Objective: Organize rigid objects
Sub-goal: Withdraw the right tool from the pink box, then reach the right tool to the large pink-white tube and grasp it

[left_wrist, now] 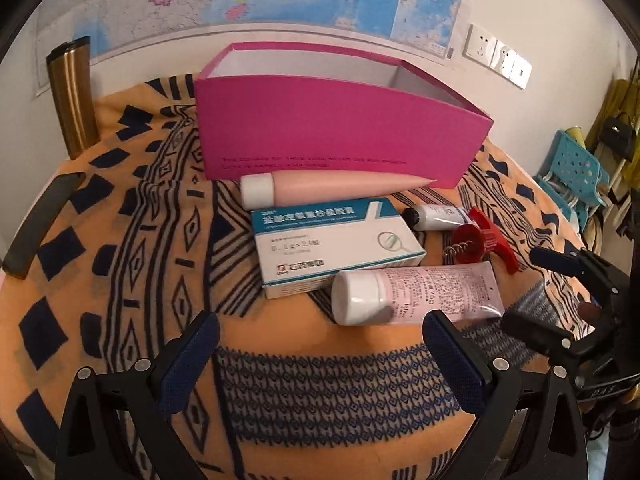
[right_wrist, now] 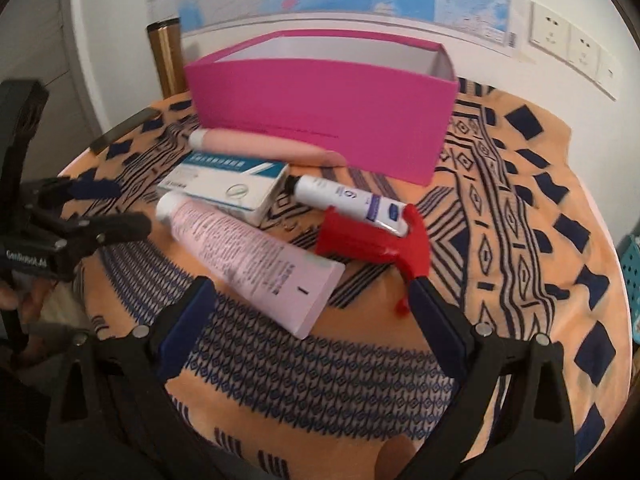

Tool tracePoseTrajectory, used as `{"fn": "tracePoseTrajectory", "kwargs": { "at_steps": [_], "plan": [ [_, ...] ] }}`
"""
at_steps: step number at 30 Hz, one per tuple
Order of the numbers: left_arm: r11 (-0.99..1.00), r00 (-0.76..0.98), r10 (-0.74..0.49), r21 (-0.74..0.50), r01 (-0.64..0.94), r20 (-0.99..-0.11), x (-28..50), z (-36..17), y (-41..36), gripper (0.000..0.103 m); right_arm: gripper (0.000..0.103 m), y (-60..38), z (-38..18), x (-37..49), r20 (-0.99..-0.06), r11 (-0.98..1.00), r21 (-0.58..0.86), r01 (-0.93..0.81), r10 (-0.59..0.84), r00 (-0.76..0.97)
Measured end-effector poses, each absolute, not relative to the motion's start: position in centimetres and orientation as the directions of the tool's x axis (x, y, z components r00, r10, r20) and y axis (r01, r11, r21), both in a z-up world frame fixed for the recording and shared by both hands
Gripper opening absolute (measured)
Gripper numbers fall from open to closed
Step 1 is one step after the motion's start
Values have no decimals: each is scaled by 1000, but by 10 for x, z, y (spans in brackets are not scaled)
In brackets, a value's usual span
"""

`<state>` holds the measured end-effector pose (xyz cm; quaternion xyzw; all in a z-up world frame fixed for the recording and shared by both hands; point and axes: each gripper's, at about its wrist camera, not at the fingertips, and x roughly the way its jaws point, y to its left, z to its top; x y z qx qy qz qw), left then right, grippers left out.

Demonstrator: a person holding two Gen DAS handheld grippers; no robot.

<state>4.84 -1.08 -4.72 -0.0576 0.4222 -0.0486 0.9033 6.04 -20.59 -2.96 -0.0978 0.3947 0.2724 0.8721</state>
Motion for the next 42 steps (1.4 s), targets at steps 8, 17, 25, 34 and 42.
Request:
{"fn": "tracePoseTrajectory", "kwargs": {
  "at_steps": [8, 17, 25, 34, 42],
  "plan": [
    [991, 623, -134, -122, 63, -771, 51, -53, -19, 103, 97, -192, -38, 66, -768, 771, 26, -637, 423, 481],
    [993, 609, -120, -95, 74, -784, 60, -58, -27, 103, 95, -180, -50, 76, -788, 716, -38, -697, 408, 462],
    [989, 573, -146, -126, 75, -806, 69, -66, -27, 103, 80, -172, -55, 82, -800, 670, -50, -741, 417, 431],
    [983, 558, -182, -155, 96, -810, 75, -66, -33, 103, 77, -172, -54, 82, -807, 654, -30, -756, 430, 404],
    [965, 544, -262, -231, 125, -797, 77, -65, -33, 103, 72, -178, -49, 72, -791, 650, -11, -760, 459, 404]
  ]
}}
